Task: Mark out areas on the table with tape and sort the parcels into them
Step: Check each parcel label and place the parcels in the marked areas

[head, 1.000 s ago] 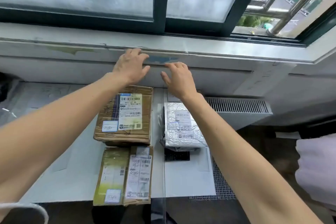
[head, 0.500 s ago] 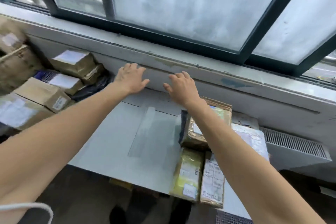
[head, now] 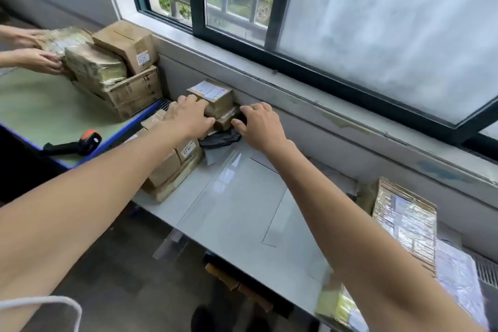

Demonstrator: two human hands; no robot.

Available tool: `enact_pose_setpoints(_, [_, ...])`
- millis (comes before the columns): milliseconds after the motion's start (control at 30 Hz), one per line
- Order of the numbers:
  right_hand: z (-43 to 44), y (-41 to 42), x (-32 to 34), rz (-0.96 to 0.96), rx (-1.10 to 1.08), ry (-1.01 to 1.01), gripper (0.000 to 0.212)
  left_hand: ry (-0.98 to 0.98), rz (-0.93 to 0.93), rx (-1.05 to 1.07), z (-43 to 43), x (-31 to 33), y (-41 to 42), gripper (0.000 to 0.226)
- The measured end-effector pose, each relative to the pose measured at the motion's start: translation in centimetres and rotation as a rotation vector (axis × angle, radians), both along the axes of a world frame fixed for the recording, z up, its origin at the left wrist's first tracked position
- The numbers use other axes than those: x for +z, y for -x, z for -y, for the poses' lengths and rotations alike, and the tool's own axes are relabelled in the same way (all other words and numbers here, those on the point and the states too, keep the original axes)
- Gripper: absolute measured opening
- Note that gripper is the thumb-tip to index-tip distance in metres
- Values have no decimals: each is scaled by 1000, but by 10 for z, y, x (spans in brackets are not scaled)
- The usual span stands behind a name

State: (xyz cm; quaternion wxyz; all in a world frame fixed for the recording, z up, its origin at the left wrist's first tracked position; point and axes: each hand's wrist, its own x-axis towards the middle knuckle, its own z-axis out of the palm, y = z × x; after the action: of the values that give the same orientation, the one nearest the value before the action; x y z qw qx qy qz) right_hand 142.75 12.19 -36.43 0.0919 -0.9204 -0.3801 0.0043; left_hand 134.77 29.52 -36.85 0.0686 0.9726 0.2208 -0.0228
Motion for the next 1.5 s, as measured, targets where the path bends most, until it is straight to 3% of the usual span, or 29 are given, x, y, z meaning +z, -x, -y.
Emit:
enact_pose_setpoints(533, [-113,1,-32,-31,269,23,50,21,-57,259,-83,-40,47,54])
enact_pose_setpoints(733, [-148,18,-65,-109,322,101,47,40,-205,329,-119,-80,74,55])
enact_pose_setpoints(967, [-188,37,-93,-186,307,110,44,51,-250,328,-166,-97,89,58])
enact_pose_setpoints(1233, [-202,64,-127,-314,103,154,23,264,-304,349,-196,-126,90,63])
enact_pose_setpoints(1500, [-213,79,-126,-429,8,119,18,449,-252,377,-207,-130,89,41])
